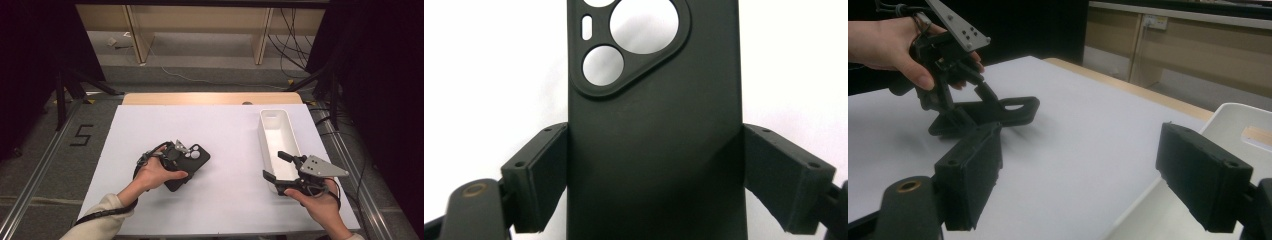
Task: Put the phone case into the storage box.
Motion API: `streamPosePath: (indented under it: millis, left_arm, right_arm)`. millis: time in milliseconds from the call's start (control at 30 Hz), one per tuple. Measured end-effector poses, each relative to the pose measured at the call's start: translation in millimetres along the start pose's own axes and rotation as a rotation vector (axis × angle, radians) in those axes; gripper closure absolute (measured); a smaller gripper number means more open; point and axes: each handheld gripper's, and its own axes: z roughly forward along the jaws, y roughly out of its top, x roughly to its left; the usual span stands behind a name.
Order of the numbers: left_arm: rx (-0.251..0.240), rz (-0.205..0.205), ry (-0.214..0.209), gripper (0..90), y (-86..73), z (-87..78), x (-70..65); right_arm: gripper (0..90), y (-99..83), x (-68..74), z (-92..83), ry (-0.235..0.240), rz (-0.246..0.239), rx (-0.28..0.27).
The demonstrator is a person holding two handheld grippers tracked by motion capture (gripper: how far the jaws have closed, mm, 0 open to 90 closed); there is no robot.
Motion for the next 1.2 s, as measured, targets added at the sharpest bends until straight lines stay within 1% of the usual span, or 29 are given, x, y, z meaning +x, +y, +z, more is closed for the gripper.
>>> streamPosePath:
  millis: [167,233,333,533,600,633,767,933,1200]
  left_arm:
    - [-0.084,-0.021,0.015,15.9,1.5,-5.9,-0.5]
    - [-0.114,-0.037,0.017,15.8,1.4,-7.5,-0.2]
    - [-0.17,-0.059,0.01,15.7,0.2,-9.7,0.0]
    - [-0.272,-0.067,0.025,15.5,-0.1,-14.0,-1.7]
    - [-0.303,-0.068,0.041,15.3,-0.3,-14.8,-3.1]
    - [-0.315,-0.072,0.042,15.3,-0.6,-14.7,-3.7]
    - [-0.352,-0.078,0.047,15.2,-0.8,-16.5,-5.5]
    - [-0.387,-0.087,0.057,15.3,-0.4,-19.8,-8.6]
    - [-0.43,-0.081,0.057,15.2,-0.3,-24.3,-12.8]
  right_arm:
    - [20.0,0.3,-0.1,0.1,-0.004,0.004,-0.002]
    - [20.0,0.4,-0.4,0.1,-0.004,0.005,-0.003]
    - [19.9,0.7,-0.4,0.4,-0.006,0.008,-0.004]
    - [19.8,1.0,-0.6,2.2,-0.008,0.019,-0.005]
    - [19.7,1.0,-0.6,3.4,-0.005,0.022,-0.009]
    - [19.7,1.0,-0.6,4.1,-0.003,0.026,-0.009]
    - [19.6,2.1,-0.4,6.6,-0.004,0.038,-0.01]
    - [19.4,4.2,0.6,10.3,-0.005,0.041,-0.018]
    - [19.2,9.4,2.2,19.3,-0.008,0.046,-0.021]
